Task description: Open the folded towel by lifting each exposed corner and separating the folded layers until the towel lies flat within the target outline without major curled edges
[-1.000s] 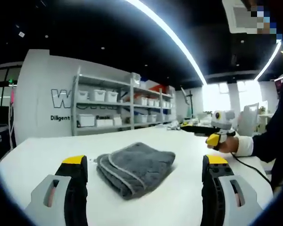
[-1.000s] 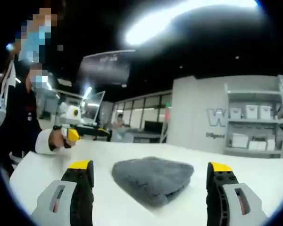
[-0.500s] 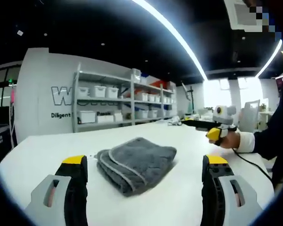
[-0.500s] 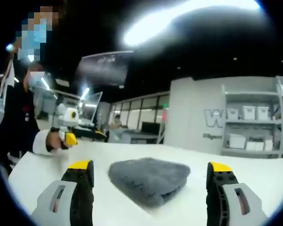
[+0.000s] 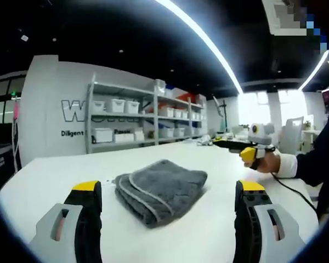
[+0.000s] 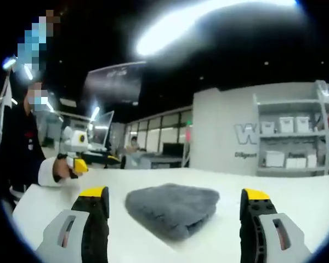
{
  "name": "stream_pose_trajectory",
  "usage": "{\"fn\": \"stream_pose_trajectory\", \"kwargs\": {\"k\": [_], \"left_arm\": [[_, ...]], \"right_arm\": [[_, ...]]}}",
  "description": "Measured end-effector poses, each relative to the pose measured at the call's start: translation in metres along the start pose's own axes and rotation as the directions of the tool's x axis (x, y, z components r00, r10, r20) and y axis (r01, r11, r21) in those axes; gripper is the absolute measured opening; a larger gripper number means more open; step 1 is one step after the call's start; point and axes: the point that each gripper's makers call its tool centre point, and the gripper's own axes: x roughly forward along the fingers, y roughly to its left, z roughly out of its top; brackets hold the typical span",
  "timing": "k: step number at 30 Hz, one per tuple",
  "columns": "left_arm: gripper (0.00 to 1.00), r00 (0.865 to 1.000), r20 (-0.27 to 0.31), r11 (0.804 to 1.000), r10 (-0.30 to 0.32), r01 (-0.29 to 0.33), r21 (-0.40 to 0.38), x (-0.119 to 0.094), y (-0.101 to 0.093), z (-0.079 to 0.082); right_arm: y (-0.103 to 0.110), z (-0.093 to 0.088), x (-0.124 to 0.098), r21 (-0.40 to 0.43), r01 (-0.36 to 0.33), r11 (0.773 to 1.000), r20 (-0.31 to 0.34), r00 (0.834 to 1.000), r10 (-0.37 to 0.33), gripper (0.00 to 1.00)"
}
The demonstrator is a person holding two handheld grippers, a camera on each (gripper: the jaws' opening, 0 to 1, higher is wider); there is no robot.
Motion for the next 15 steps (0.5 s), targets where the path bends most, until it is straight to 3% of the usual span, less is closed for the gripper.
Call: {"fn": "stream_pose_trajectory", "kwargs": {"k": [10, 15], "left_arm": [[0.99, 1.0, -0.007, 0.999, 0.027, -0.027, 0.022, 0.002, 0.012, -0.005], [0.99, 0.999, 0.018, 0.999, 0.033, -0.033, 0.005, -0.002, 0.015, 0.002]], "right_arm": [[0.008, 0.008, -0.001, -0.026, -0.027, 0.999, 0.006, 1.0, 0.027, 0.99], [-0.003, 0.009, 0.007, -0.005, -0.011, 1.0, 0.005, 1.0, 0.011, 0.99]]}}
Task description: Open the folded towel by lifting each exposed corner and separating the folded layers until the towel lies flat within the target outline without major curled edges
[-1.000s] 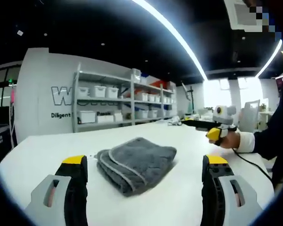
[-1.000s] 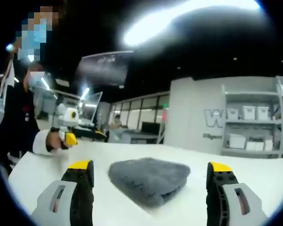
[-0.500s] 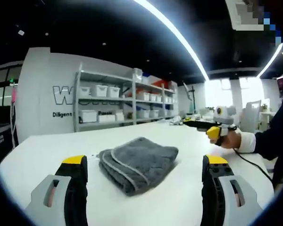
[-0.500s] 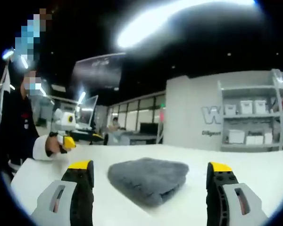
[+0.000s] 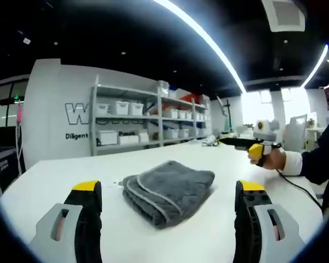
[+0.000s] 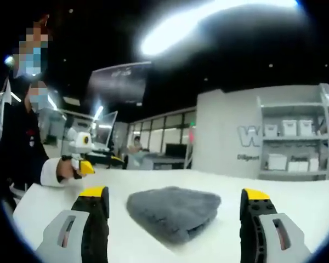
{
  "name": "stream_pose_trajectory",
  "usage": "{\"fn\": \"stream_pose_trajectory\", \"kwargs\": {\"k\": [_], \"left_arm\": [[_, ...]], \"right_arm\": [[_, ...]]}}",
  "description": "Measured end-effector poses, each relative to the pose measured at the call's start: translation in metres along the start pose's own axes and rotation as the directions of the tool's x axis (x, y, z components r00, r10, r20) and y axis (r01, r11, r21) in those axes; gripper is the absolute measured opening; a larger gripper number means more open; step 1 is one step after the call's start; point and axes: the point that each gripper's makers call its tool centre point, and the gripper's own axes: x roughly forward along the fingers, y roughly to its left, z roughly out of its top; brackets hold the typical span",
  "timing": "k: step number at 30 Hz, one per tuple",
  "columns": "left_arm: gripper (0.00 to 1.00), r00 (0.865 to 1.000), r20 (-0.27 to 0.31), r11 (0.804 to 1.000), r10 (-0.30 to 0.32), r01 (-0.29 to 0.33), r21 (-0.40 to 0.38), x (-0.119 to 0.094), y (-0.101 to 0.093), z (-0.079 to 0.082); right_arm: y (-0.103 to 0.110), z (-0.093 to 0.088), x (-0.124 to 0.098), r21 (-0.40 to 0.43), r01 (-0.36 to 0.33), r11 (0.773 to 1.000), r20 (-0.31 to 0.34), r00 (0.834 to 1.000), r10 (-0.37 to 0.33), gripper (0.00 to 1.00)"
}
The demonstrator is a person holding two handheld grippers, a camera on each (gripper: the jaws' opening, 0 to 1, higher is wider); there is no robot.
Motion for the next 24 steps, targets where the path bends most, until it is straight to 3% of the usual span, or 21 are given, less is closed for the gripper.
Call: {"fn": "stream_pose_trajectory", "kwargs": {"k": [17, 24], "left_arm": [[0.99, 1.0, -0.006, 1.0, -0.016, 0.016, 0.019, 0.003, -0.009, 0.001], [0.99, 1.0, -0.012, 1.0, -0.025, 0.025, 0.007, 0.004, -0.011, -0.001]], "right_arm": [[-0.02, 0.013, 0.023, 0.025, 0.018, 1.0, -0.008, 1.0, -0.018, 0.99], [-0.032, 0.016, 0.041, -0.008, 0.019, 1.0, -0.064, 0.998, -0.02, 0.99]]}}
